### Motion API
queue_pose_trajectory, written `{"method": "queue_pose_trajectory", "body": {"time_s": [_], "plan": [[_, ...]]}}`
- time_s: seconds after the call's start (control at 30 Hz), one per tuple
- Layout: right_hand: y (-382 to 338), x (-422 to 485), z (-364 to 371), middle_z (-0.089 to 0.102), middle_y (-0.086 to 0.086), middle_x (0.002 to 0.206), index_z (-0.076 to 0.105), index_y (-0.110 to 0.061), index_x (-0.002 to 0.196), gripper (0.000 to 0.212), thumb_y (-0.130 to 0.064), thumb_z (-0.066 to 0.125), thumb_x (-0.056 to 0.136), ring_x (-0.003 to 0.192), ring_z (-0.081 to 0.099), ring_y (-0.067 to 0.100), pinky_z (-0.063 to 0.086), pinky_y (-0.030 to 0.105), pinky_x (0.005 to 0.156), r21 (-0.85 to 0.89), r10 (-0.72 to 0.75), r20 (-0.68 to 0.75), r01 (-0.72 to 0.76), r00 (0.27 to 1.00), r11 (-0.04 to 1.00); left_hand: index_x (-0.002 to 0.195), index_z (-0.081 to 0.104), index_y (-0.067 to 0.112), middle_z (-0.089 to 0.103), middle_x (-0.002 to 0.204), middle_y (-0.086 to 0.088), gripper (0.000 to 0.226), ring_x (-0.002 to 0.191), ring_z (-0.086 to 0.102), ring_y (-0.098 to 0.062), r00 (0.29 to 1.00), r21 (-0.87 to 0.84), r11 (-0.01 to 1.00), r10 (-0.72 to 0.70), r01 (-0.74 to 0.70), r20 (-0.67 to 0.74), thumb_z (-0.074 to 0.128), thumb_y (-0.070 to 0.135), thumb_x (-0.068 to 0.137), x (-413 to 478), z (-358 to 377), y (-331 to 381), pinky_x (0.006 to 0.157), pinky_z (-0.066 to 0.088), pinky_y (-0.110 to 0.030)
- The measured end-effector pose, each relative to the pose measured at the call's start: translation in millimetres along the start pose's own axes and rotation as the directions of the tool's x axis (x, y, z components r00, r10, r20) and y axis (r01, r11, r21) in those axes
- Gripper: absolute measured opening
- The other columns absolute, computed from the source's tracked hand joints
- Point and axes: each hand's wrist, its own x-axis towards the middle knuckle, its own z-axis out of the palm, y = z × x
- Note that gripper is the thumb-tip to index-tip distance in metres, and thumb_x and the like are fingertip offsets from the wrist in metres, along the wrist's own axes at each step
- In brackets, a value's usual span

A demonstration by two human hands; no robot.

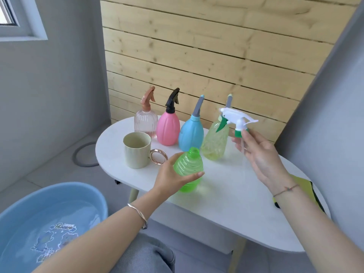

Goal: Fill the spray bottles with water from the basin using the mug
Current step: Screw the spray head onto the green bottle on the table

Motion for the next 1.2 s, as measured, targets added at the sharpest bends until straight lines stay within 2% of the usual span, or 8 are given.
{"method": "queue_pose_trajectory", "body": {"time_s": [0.1,0.2,0.4,0.6,0.8,0.93,1.03,1.2], "plan": [[-27.2,1.7,13.5,0.07,-0.002,0.094,0.065,-0.016,0.099,0.039,-0.035,0.071,0.065,0.089,0.068,0.014,0.051,0.028,0.095,0.255,-0.049,0.008,0.045,0.999,0.966,0.122,0.061,0.028,0.068,0.109,0.016,0.08,0.105,0.061,0.002,1.0,-0.024,1.0,0.012,-0.012,0.013,0.089,0.056,0.054,3.9,13.8,1.6,0.09,0.046,-0.013],[-42.4,6.1,28.5,0.071,-0.003,0.092,0.062,-0.016,0.1,0.04,-0.035,0.068,0.065,0.086,0.068,0.011,0.051,0.027,0.093,0.393,-0.096,0.018,0.081,0.995,0.916,0.123,0.06,0.028,0.069,0.109,0.015,0.088,0.106,0.062,-0.001,0.999,-0.039,0.999,0.028,-0.026,0.036,0.081,0.069,0.048,6.1,23.0,2.0,0.092,0.046,-0.016],[-50.2,16.9,58.8,0.071,-0.003,0.1,0.06,-0.013,0.107,0.051,-0.037,0.07,0.063,0.092,0.068,0.011,0.053,0.024,0.084,0.478,-0.153,0.065,0.104,0.986,0.872,0.123,0.057,0.03,0.066,0.11,0.019,0.073,0.105,0.059,0.006,0.996,-0.043,0.998,0.052,-0.049,0.069,0.087,0.053,0.06,6.3,23.2,0.5,0.086,0.041,-0.006],[-33.5,23.8,81.6,0.073,-0.003,0.096,0.073,-0.021,0.089,0.034,-0.036,0.073,0.059,0.089,0.068,0.012,0.052,0.026,0.087,0.465,-0.161,0.073,0.109,0.984,0.878,0.113,0.05,0.046,0.063,0.112,0.025,0.061,0.106,0.054,0.015,0.993,-0.015,0.997,0.081,-0.08,0.088,0.086,0.049,0.064,7.2,20.6,-0.6,0.088,0.038,-0.004],[-3.9,22.8,70.3,0.069,0.0,0.103,0.067,-0.017,0.101,0.039,-0.037,0.073,0.067,0.105,0.064,0.02,0.048,0.029,0.098,0.336,-0.165,0.179,0.097,0.97,0.937,0.118,0.045,0.049,0.058,0.116,0.031,0.068,0.112,0.05,0.017,0.985,-0.003,0.995,0.103,-0.104,0.135,0.083,0.057,0.063,8.8,16.9,-3.1,0.094,0.036,-0.007],[8.2,15.6,45.5,0.067,0.003,0.112,0.063,-0.012,0.112,0.052,-0.041,0.078,0.072,0.111,0.061,0.015,0.047,0.028,0.098,-0.042,-0.082,0.307,0.1,0.948,0.994,0.128,0.047,0.04,0.06,0.121,0.025,0.084,0.116,0.053,0.008,0.977,-0.017,0.996,0.091,-0.09,0.191,0.078,0.067,0.055,12.4,14.6,-6.8,0.101,0.041,-0.019],[11.0,10.2,31.6,0.07,-0.005,0.108,0.062,-0.008,0.115,0.041,-0.024,0.069,0.078,0.103,0.062,0.006,0.046,0.02,0.089,-0.229,-0.004,0.38,0.098,0.925,0.969,0.131,0.048,0.037,0.061,0.122,0.021,0.087,0.116,0.055,0.004,0.968,-0.024,0.996,0.087,-0.083,0.237,0.082,0.061,0.055,16.1,11.5,-7.1,0.102,0.042,-0.023],[16.2,10.3,23.4,0.069,-0.009,0.115,0.066,-0.019,0.114,0.03,-0.022,0.068,0.084,0.114,0.058,0.004,0.042,0.027,0.102,-0.461,0.082,0.451,0.153,0.889,0.874,0.134,0.047,0.035,0.062,0.122,0.02,0.092,0.116,0.056,0.003,0.954,-0.044,0.997,0.067,-0.057,0.291,0.085,0.054,0.053,17.9,7.1,-5.5,0.101,0.044,-0.024]]}}
